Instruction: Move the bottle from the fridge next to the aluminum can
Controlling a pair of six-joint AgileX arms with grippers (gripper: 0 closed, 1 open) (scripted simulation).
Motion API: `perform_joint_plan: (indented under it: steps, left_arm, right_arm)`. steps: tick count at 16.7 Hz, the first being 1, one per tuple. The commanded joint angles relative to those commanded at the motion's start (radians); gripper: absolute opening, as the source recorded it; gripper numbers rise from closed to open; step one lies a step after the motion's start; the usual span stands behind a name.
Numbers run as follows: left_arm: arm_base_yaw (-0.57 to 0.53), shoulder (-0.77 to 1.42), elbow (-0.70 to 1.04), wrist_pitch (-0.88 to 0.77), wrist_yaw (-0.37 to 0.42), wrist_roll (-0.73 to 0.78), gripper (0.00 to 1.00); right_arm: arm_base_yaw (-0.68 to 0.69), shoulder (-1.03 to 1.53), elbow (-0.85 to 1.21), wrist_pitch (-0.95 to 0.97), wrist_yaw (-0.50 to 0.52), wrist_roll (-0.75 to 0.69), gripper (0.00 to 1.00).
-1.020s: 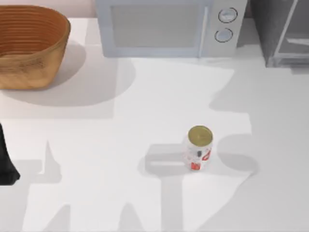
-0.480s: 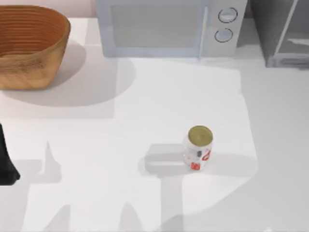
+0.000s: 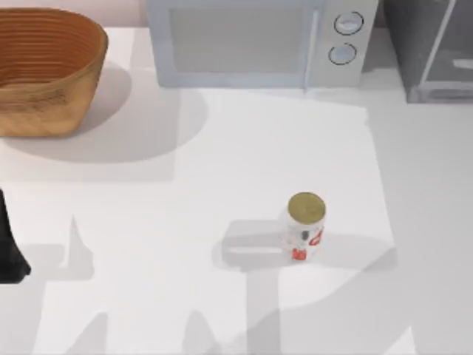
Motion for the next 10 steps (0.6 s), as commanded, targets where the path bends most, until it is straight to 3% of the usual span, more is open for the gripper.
perform_joint_plan:
  steps: [5, 9, 10]
  left_arm:
    - [0.0, 0.0, 0.0, 0.0, 0.0, 0.0, 1.0]
    - [0.0, 0.0, 0.0, 0.0, 0.0, 0.0, 1.0]
    - [0.0, 0.0, 0.0, 0.0, 0.0, 0.0, 1.0]
  right_arm:
    - [0.015, 0.082, 0.156, -0.074, 0.016, -0.001, 1.0]
    - [0.016, 0.088, 0.166, -0.079, 0.017, -0.001, 1.0]
    - [0.016, 0.088, 0.166, -0.079, 0.017, -0.001, 0.92]
